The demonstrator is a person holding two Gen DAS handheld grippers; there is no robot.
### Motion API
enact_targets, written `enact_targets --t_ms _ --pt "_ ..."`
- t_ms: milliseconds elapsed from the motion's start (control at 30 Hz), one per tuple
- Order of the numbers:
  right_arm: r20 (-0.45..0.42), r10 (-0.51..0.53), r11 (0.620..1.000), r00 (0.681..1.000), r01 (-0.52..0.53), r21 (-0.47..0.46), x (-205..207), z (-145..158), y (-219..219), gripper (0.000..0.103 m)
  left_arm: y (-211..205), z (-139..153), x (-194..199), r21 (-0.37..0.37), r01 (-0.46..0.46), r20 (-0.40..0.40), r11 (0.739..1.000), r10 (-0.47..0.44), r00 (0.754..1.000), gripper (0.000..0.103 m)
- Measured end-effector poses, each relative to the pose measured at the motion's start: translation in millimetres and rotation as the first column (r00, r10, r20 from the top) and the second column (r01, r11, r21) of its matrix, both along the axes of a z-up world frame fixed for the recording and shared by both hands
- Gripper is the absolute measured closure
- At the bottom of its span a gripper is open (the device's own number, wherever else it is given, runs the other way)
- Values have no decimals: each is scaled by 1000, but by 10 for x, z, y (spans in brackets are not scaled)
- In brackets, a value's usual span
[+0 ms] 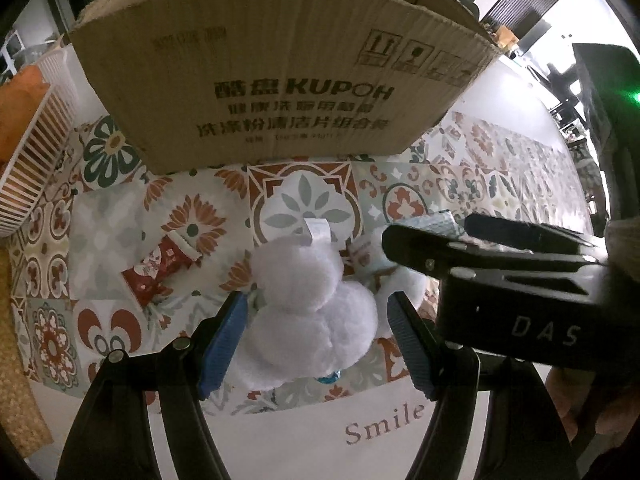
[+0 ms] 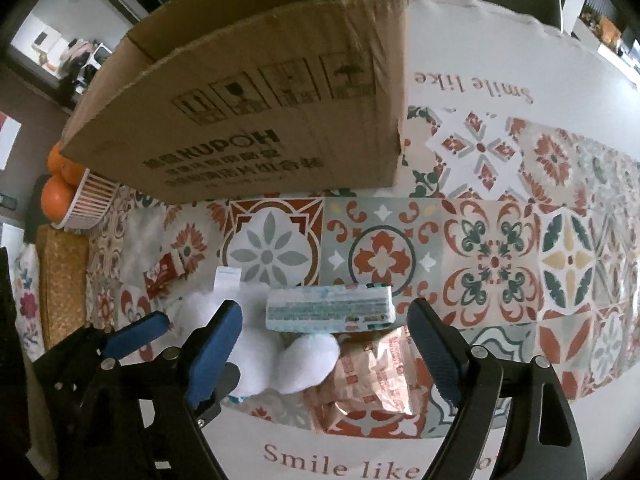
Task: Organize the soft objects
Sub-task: 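Grasp the white plush toy with the left tool while the right tool grasps the wipes pack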
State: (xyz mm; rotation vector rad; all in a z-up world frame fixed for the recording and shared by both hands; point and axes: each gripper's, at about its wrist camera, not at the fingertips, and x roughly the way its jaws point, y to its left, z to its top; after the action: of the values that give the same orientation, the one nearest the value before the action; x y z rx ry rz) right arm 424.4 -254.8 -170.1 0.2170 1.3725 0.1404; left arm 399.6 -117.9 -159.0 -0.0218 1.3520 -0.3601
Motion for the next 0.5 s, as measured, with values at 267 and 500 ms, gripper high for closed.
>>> enact_targets --t_ms 267,500 --pt "-25 3 1000 1000 -3 -3 69 -177 94 17 1 -144 94 -6 -27 -31 1000 26 999 35" --pt "-47 -5 1000 999 4 -22 140 -331 162 18 30 -298 155 -24 -67 -67 997 66 996 44"
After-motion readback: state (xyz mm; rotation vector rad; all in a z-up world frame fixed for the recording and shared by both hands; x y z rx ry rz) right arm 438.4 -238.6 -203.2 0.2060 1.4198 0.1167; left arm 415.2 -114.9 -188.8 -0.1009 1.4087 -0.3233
